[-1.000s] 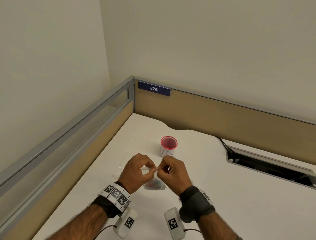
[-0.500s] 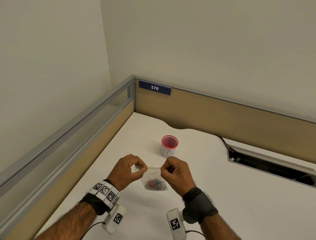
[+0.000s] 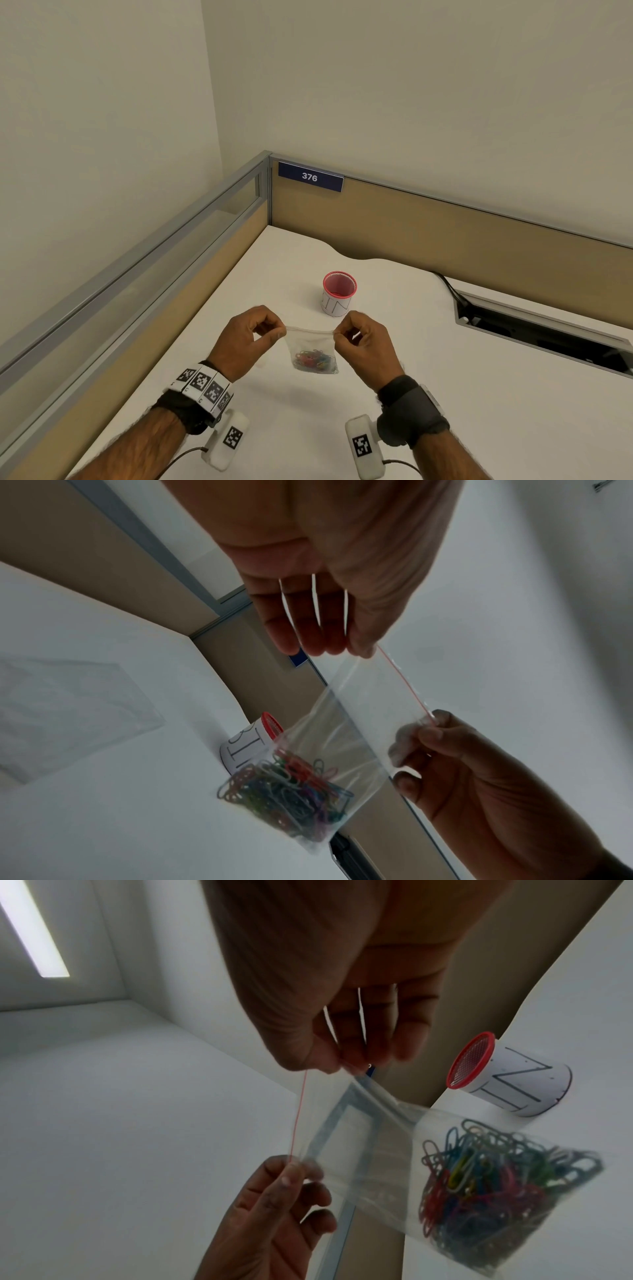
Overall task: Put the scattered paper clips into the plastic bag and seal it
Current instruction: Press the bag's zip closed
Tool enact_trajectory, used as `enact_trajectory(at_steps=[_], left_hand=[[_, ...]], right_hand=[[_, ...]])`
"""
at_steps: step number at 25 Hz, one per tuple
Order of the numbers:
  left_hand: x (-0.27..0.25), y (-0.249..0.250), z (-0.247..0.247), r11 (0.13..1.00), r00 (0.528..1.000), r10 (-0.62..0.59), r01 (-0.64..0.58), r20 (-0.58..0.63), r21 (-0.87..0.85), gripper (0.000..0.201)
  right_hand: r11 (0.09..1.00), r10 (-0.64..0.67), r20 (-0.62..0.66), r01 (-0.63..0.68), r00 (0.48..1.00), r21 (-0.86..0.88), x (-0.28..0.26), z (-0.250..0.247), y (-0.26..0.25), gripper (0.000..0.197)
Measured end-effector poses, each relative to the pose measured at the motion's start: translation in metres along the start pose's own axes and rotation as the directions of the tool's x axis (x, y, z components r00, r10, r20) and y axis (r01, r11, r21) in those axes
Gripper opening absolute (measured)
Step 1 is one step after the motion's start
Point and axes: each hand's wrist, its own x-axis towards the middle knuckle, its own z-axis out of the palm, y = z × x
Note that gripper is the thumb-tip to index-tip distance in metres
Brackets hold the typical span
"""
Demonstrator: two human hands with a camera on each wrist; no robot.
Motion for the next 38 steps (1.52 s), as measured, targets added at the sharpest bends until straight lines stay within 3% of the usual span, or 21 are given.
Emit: enact_trajectory(at_steps=[5,8,9,11,13,15,17,20,22,24,26,29,33,36,38], left_hand=[[0.001,0.007,0.009,0.972,0.990,-0.144,0.142,0.001,-0.188,0.018],[-0.011,-0.005,0.017,0.916,0.947,-0.321,0.304,-0.025,-0.263,0.049],[-0.016,-0.011,0.021,0.858,0.900,-0.435,0.422,0.021,-0.292,0.062],[-0.023,-0.017,0.028,0.682,0.735,-0.652,0.675,0.186,-0.281,0.072],[-0.028,-0.013,0.033,0.502,0.578,-0.727,0.816,0.371,-0.287,0.081],[-0.027,-0.009,0.037,0.369,0.532,-0.707,0.839,0.466,-0.399,0.090],[-0.021,-0.006,0.043,0.282,0.544,-0.699,0.806,0.464,-0.520,0.085],[-0.011,-0.008,0.050,0.261,0.572,-0.720,0.747,0.392,-0.611,0.052],[-0.006,-0.009,0.049,0.291,0.634,-0.683,0.691,0.362,-0.661,0.035],[-0.001,-0.008,0.049,0.328,0.676,-0.656,0.656,0.336,-0.679,0.028],[0.005,-0.002,0.053,0.336,0.680,-0.671,0.633,0.295,-0.697,0.028],[0.010,0.010,0.060,0.293,0.714,-0.643,0.564,0.278,-0.772,0.034],[0.012,0.013,0.056,0.255,0.735,-0.615,0.527,0.285,-0.810,0.034],[0.012,0.005,0.054,0.365,0.752,-0.617,0.536,0.233,-0.761,0.028],[0.012,0.003,0.050,0.395,0.753,-0.623,0.537,0.212,-0.746,0.032]], right_hand=[[0.976,0.141,0.059,-0.149,0.988,0.160,0.004,0.004,-0.001,0.006],[0.973,0.154,0.033,-0.157,0.988,0.168,0.008,0.013,-0.006,0.008],[0.979,0.134,0.019,-0.135,0.991,0.155,0.009,0.015,-0.007,0.008],[0.984,0.095,0.026,-0.098,0.995,0.149,0.010,0.017,-0.012,0.007],[0.981,0.060,0.083,-0.075,0.995,0.181,0.007,0.016,-0.018,0.005],[0.978,0.024,0.159,-0.056,0.987,0.203,0.004,0.014,-0.020,0.005],[0.987,-0.003,0.231,-0.034,0.973,0.160,-0.001,0.012,-0.019,0.008],[0.996,-0.005,0.283,-0.020,0.959,0.088,-0.009,0.012,-0.013,0.011],[0.995,0.039,0.209,-0.056,0.977,0.079,-0.011,0.013,-0.005,0.014],[0.984,0.165,0.033,-0.167,0.986,0.068,-0.009,0.014,0.005,0.026],[0.935,0.348,-0.032,-0.345,0.937,0.082,-0.007,0.019,0.009,0.034],[0.808,0.516,0.127,-0.531,0.847,0.257,-0.009,0.033,0.005,0.039],[0.692,0.529,0.253,-0.584,0.810,0.424,-0.010,0.044,-0.004,0.033],[0.673,0.510,0.249,-0.562,0.824,0.482,-0.013,0.046,-0.003,0.020],[0.643,0.500,0.265,-0.559,0.824,0.524,-0.015,0.047,0.000,0.018]])
